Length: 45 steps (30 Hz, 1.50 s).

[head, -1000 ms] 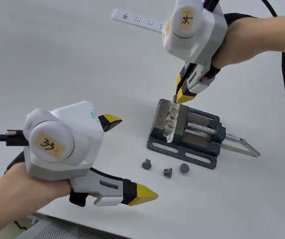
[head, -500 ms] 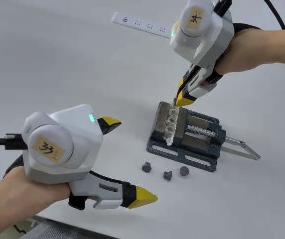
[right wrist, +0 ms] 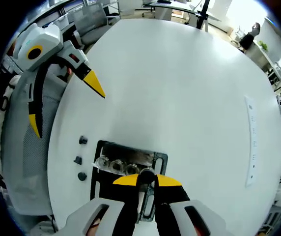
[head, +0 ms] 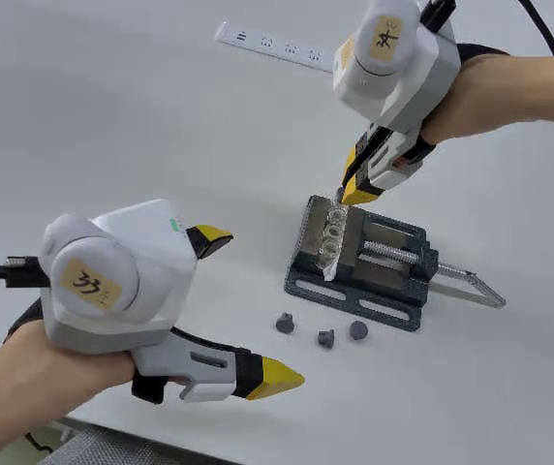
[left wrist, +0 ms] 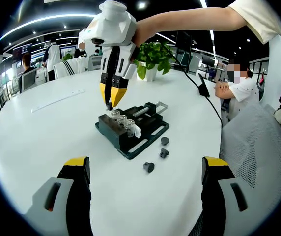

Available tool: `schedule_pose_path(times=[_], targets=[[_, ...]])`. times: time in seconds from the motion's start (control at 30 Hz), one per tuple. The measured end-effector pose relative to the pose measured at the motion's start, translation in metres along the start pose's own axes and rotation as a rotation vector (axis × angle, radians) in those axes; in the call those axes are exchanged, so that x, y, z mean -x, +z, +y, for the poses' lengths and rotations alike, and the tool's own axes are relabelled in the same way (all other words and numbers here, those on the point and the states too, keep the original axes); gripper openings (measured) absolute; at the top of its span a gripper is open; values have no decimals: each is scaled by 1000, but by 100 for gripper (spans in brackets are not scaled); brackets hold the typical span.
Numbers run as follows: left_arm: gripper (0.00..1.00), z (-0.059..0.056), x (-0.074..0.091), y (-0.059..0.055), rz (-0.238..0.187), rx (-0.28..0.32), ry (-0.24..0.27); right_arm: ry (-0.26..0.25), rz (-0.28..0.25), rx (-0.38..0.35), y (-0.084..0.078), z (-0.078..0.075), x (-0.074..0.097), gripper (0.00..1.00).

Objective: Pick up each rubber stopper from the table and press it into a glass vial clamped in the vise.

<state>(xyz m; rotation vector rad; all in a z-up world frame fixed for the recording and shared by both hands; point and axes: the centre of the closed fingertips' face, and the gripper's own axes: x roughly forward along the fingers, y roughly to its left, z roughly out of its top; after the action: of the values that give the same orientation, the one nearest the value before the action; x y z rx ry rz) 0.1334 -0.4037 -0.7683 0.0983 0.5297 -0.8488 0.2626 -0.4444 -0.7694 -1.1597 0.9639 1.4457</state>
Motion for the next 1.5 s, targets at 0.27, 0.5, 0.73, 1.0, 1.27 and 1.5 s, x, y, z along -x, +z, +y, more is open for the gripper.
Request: schedule_pose_path(times=[0.27,0.5,0.73,1.0,1.27,1.5], targets=[[93,-1,-1,1,1,-1,-2,17,9,24,-2,0,-3,12],[93,0,0,0,-1,8,2,9,16,32,-5,2,0,18],[93,2,0,1,-9,12,7,4,-11,35,-1,-2,10,7],[93,3,0,0,-11,15,9,11,-24,24,1,-3,10,3],[92,3,1,-3,-6,21,10,25,-23,21,2,-2,8,1],[92,2,0,-4,-2,23,5,31,-21,25,3,0,6,0]])
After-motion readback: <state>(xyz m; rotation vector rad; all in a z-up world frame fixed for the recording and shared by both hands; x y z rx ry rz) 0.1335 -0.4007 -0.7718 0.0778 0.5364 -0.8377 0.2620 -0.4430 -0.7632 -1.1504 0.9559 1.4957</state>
